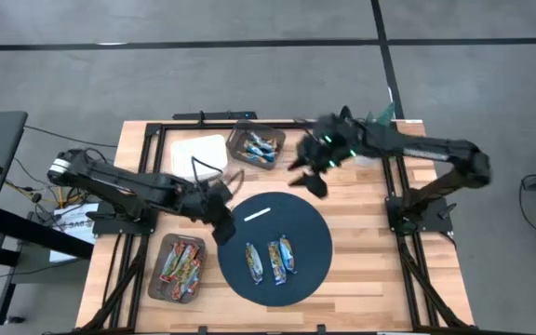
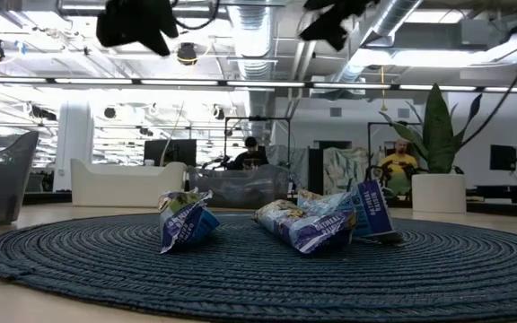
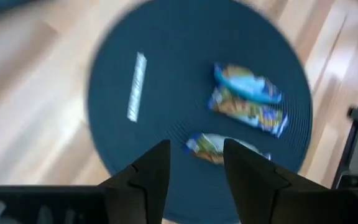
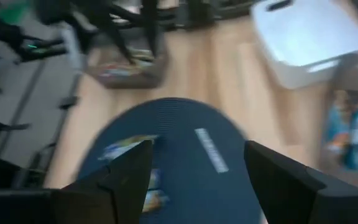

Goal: Pick and place Granola Bars by type
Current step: Put the blue granola bar into the white bin

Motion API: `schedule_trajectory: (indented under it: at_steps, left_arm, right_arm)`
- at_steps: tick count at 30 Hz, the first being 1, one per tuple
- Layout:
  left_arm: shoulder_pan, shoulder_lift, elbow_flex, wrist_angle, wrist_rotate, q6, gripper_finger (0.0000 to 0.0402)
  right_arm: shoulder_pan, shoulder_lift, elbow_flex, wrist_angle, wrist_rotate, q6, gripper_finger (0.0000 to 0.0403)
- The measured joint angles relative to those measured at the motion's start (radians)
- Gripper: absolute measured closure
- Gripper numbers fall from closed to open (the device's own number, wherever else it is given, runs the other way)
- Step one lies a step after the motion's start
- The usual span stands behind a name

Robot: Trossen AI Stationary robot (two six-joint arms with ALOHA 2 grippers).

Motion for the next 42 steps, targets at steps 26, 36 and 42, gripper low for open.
schedule_trajectory:
  at_steps: [26,36,42]
  left_arm:
    - [-0.087,0.446,0.0,0.317,0.15,-0.729,0.026]
    - [-0.122,0.486,0.0,0.29,0.153,-0.932,0.0258]
    - [-0.123,0.533,0.0,0.365,0.143,-0.952,0.0227]
  right_arm:
    - [0.412,-0.266,-0.341,-0.134,0.016,0.155,0.0155]
    - [0.414,-0.267,-0.341,-0.146,0.062,0.077,0.0155]
    - [0.413,-0.267,-0.341,-0.151,0.078,0.036,0.0155]
